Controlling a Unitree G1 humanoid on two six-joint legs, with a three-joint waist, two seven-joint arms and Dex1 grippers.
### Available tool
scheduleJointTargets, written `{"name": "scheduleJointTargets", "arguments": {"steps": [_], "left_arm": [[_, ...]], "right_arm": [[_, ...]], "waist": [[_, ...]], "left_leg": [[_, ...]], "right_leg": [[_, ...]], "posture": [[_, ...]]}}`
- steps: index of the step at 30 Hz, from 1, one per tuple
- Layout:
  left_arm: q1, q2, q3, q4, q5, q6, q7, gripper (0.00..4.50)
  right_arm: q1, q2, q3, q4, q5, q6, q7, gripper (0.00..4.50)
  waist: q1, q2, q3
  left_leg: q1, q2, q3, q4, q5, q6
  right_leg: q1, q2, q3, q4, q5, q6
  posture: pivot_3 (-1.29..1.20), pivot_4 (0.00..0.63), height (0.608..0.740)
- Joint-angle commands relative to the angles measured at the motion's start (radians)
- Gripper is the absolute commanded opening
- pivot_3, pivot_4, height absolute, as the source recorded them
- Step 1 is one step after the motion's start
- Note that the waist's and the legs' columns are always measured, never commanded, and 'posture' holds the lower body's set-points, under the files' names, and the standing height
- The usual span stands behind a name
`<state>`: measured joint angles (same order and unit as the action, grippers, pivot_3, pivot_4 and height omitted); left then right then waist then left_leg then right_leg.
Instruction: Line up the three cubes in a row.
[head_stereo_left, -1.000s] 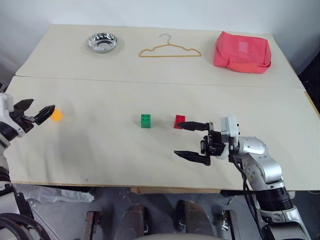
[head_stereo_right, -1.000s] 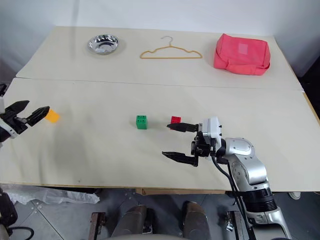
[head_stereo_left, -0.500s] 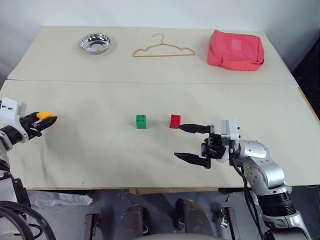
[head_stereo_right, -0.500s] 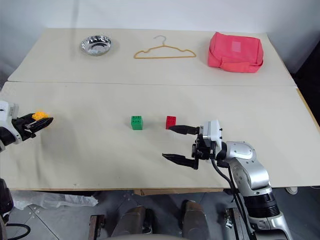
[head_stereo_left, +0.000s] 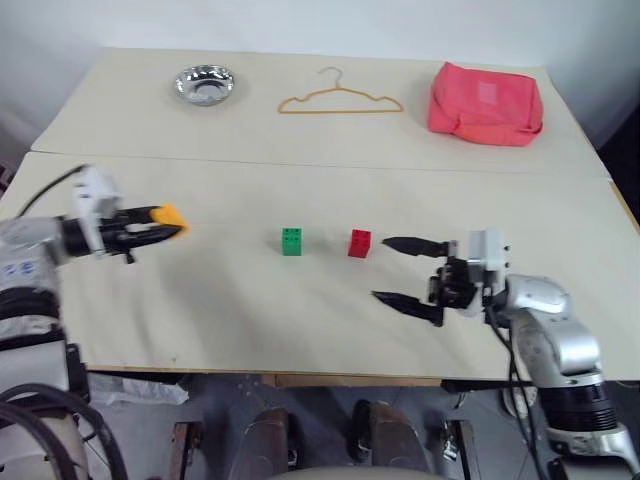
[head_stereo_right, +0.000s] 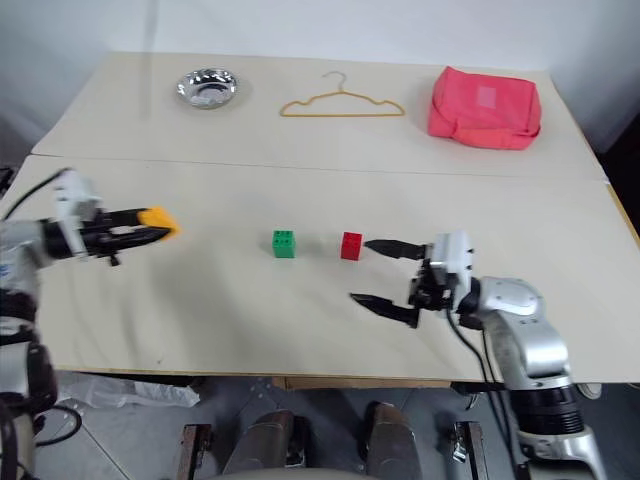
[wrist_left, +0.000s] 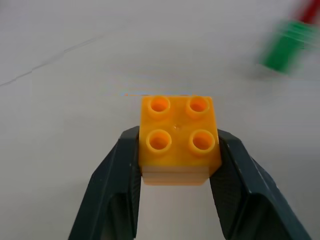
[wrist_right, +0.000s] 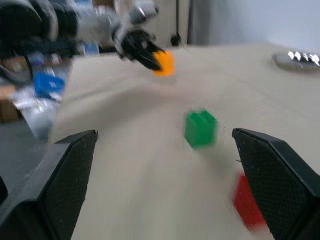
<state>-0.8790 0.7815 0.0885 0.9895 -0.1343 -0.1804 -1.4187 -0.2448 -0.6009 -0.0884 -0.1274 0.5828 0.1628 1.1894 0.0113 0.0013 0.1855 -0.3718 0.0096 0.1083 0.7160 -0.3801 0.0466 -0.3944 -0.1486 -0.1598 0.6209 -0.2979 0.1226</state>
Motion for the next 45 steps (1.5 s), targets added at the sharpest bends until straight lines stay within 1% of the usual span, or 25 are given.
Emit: {"name": "scheduleJointTargets", "arguments": {"steps": [1, 3, 5, 7, 9, 12, 17, 20, 26, 28, 31, 34, 36, 40, 42, 45], "left_arm": [[-0.094, -0.068, -0.082, 0.029, 0.065, -0.126, -0.042, 1.51], [-0.127, -0.098, -0.118, 0.088, 0.100, -0.162, -0.054, 1.51], [-0.156, -0.120, -0.154, 0.146, 0.140, -0.191, -0.056, 1.51], [-0.180, -0.137, -0.181, 0.192, 0.178, -0.219, -0.037, 1.51], [-0.200, -0.148, -0.190, 0.225, 0.196, -0.230, -0.017, 1.51], [-0.216, -0.152, -0.193, 0.252, 0.211, -0.238, -0.009, 1.51], [-0.221, -0.130, -0.187, 0.268, 0.231, -0.259, -0.006, 1.51], [-0.216, -0.086, -0.174, 0.273, 0.229, -0.260, -0.018, 1.51], [-0.207, -0.047, -0.170, 0.284, 0.232, -0.255, -0.011, 1.51], [-0.204, -0.044, -0.165, 0.285, 0.227, -0.246, -0.009, 2.25], [-0.198, -0.045, -0.151, 0.282, 0.216, -0.246, -0.002, 2.98], [-0.184, -0.038, -0.114, 0.267, 0.178, -0.232, -0.029, 3.97], [-0.164, -0.010, -0.065, 0.245, 0.135, -0.219, -0.041, 4.47], [-0.072, 0.061, 0.015, 0.168, 0.054, -0.204, -0.088, 4.47], [0.009, 0.097, 0.066, 0.096, -0.008, -0.160, -0.112, 4.47], [0.153, 0.125, 0.156, -0.045, -0.113, -0.094, -0.102, 4.47]], "right_arm": [[0.042, -0.081, -0.049, -0.004, 0.033, 0.011, 0.088, 4.50], [0.042, -0.097, -0.061, 0.014, 0.032, 0.010, 0.096, 4.50], [0.034, -0.097, -0.074, 0.027, 0.030, 0.004, 0.088, 4.50], [0.040, -0.095, -0.082, 0.020, 0.026, -0.002, 0.078, 4.50], [0.058, -0.087, -0.090, -0.006, 0.031, -0.001, 0.061, 4.50], [0.092, -0.076, -0.097, -0.043, 0.037, 0.001, 0.040, 4.50], [0.153, -0.054, -0.095, -0.095, 0.038, 0.001, 0.006, 4.50], [0.150, -0.043, -0.080, -0.096, 0.037, 0.005, 0.002, 4.50], [0.128, -0.037, -0.062, -0.079, 0.038, 0.009, 0.010, 4.50], [0.123, -0.033, -0.055, -0.076, 0.038, 0.010, 0.013, 4.50], [0.118, -0.028, -0.045, -0.074, 0.040, 0.012, 0.017, 4.50], [0.104, -0.019, -0.028, -0.066, 0.045, 0.022, 0.024, 4.50], [0.083, -0.011, -0.017, -0.049, 0.048, 0.022, 0.039, 4.50], [0.035, -0.005, -0.005, 0.003, 0.048, 0.014, 0.081, 4.50], [0.007, -0.001, -0.007, 0.042, 0.051, 0.001, 0.107, 4.50], [-0.040, 0.009, -0.020, 0.111, 0.051, -0.044, 0.155, 4.50]], "waist": [[0.007, -0.001, 0.000], [0.001, -0.001, 0.000], [-0.016, -0.001, 0.000], [-0.024, -0.001, 0.000], [-0.026, -0.001, 0.000], [-0.016, -0.001, 0.000], [-0.012, -0.001, 0.000], [-0.015, -0.001, 0.000], [-0.015, -0.001, 0.000], [-0.012, -0.001, 0.000], [-0.008, -0.002, 0.000], [-0.012, -0.002, 0.000], [-0.013, -0.002, 0.000], [-0.027, -0.002, 0.000], [-0.036, -0.001, 0.000], [-0.039, -0.001, 0.001]], "left_leg": [[0.000, 0.000, 0.000, 0.000, 0.000, 0.000], [0.000, -0.002, 0.000, 0.000, 0.000, 0.000], [0.001, -0.002, 0.000, -0.002, 0.000, 0.000], [0.001, -0.001, 0.001, -0.002, 0.000, 0.000], [0.001, -0.001, 0.001, -0.003, 0.000, 0.000], [0.000, 0.002, 0.000, -0.002, 0.000, 0.000], [0.000, 0.002, -0.001, -0.001, 0.000, 0.001], [0.000, 0.002, -0.001, -0.001, 0.000, 0.001], [0.001, 0.003, 0.000, -0.001, 0.000, 0.001], [0.000, 0.003, 0.000, -0.001, 0.000, 0.001], [0.000, 0.002, -0.002, 0.000, 0.000, 0.001], [0.000, 0.002, -0.002, 0.000, 0.000, 0.001], [0.000, 0.002, -0.002, 0.000, 0.000, 0.001], [0.000, 0.003, -0.001, -0.001, 0.000, 0.001], [0.000, 0.003, -0.002, -0.001, 0.000, 0.001], [0.001, 0.003, -0.002, -0.001, 0.000, 0.001]], "right_leg": [[0.000, 0.000, 0.000, -0.001, 0.000, 0.000], [0.000, 0.001, 0.000, -0.002, 0.000, 0.000], [-0.001, 0.001, 0.000, -0.002, 0.000, 0.000], [-0.002, 0.002, 0.000, -0.001, 0.000, 0.000], [-0.002, 0.002, 0.000, -0.001, 0.000, 0.000], [-0.002, 0.001, 0.000, -0.001, 0.000, 0.000], [-0.002, 0.000, 0.000, -0.001, 0.000, 0.001], [-0.002, 0.000, 0.000, -0.001, 0.000, 0.001], [-0.002, 0.001, 0.000, 0.000, 0.000, 0.001], [-0.002, 0.000, 0.001, 0.000, 0.000, 0.001], [-0.002, 0.000, 0.000, 0.000, 0.000, 0.001], [-0.002, 0.000, 0.000, 0.000, 0.000, 0.001], [-0.002, 0.000, 0.000, 0.000, 0.000, 0.001], [-0.002, 0.000, 0.000, 0.000, 0.000, 0.001], [-0.002, 0.000, 0.000, 0.000, 0.000, 0.001], [-0.002, 0.000, 0.000, 0.001, 0.000, 0.001]], "posture": [[0.00, 0.150, 0.740], [0.00, 0.150, 0.740], [0.00, 0.150, 0.740], [0.00, 0.150, 0.740], [0.00, 0.150, 0.740], [0.00, 0.150, 0.740], [0.00, 0.150, 0.740], [0.00, 0.150, 0.740], [0.00, 0.150, 0.740], [0.00, 0.150, 0.740], [0.00, 0.150, 0.740], [0.00, 0.150, 0.740], [0.00, 0.150, 0.740], [0.00, 0.150, 0.740], [0.00, 0.150, 0.740], [0.00, 0.150, 0.740]]}}
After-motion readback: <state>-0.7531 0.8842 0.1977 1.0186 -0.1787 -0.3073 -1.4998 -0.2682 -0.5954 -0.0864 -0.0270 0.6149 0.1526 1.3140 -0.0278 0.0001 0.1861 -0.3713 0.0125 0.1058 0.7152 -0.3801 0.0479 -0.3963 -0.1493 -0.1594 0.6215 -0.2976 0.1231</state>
